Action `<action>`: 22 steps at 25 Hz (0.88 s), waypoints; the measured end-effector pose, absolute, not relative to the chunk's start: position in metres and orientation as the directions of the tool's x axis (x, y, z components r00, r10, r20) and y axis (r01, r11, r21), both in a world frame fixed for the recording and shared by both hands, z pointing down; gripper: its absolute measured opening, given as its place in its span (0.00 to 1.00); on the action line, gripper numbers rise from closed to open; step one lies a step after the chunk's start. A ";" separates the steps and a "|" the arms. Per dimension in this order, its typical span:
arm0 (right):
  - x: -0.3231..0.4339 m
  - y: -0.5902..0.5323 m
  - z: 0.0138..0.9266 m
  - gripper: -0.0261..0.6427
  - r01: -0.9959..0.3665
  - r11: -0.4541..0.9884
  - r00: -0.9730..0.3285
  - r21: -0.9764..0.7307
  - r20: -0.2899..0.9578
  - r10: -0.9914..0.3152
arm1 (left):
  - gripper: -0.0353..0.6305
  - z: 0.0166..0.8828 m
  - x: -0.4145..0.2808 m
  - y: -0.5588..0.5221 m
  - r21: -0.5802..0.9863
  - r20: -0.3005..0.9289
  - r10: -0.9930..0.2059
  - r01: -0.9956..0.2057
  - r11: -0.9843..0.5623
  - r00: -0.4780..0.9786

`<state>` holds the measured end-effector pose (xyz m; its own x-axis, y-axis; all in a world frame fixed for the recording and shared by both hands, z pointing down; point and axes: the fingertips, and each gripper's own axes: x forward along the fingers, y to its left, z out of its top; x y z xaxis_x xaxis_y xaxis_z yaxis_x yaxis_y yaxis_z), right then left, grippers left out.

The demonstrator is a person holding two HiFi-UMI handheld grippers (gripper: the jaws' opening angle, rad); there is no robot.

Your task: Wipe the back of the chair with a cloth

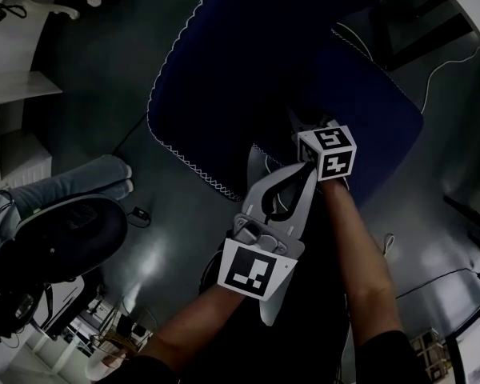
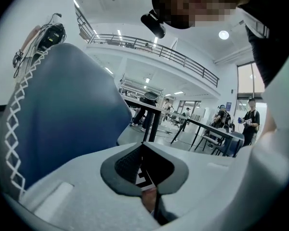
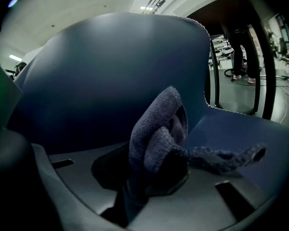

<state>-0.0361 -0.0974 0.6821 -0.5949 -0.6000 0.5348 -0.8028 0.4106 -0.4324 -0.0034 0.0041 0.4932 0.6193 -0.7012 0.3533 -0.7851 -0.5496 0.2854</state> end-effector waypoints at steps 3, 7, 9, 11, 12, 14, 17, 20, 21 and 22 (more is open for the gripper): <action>-0.044 -0.078 0.678 0.15 -0.794 0.416 -0.606 -0.442 0.540 -0.584 | 0.07 0.486 -0.007 0.013 0.278 0.352 -0.708 -0.790 -0.546 0.613; -0.055 -0.060 0.670 0.15 -0.786 0.423 -0.618 -0.451 0.543 -0.568 | 0.07 0.476 -0.016 0.019 0.283 0.347 -0.720 -0.799 -0.531 0.601; -0.061 -0.054 0.667 0.15 -0.781 0.427 -0.624 -0.456 0.544 -0.561 | 0.07 0.472 -0.021 0.021 0.283 0.349 -0.722 -0.801 -0.527 0.598; -0.067 -0.048 0.664 0.15 -0.776 0.432 -0.631 -0.460 0.543 -0.554 | 0.07 0.469 -0.025 0.022 0.279 0.348 -0.723 -0.803 -0.527 0.596; -0.069 -0.044 0.663 0.15 -0.772 0.436 -0.635 -0.462 0.542 -0.550 | 0.07 0.469 -0.027 0.024 0.278 0.348 -0.724 -0.803 -0.527 0.595; -0.074 -0.035 0.661 0.15 -0.762 0.447 -0.647 -0.469 0.538 -0.539 | 0.07 0.468 -0.030 0.027 0.276 0.347 -0.727 -0.806 -0.524 0.592; -0.081 -0.019 0.657 0.15 -0.739 0.471 -0.673 -0.481 0.532 -0.514 | 0.07 0.465 -0.035 0.031 0.279 0.350 -0.732 -0.811 -0.514 0.585; -0.086 -0.007 0.652 0.15 -0.709 0.497 -0.705 -0.500 0.525 -0.477 | 0.07 0.458 -0.037 0.031 0.273 0.349 -0.736 -0.814 -0.513 0.581; -0.086 -0.004 0.649 0.15 -0.701 0.504 -0.713 -0.504 0.523 -0.467 | 0.07 0.454 -0.036 0.031 0.270 0.348 -0.737 -0.814 -0.513 0.580; -0.085 -0.002 0.645 0.15 -0.695 0.509 -0.719 -0.508 0.520 -0.461 | 0.07 0.450 -0.036 0.030 0.269 0.346 -0.738 -0.815 -0.513 0.579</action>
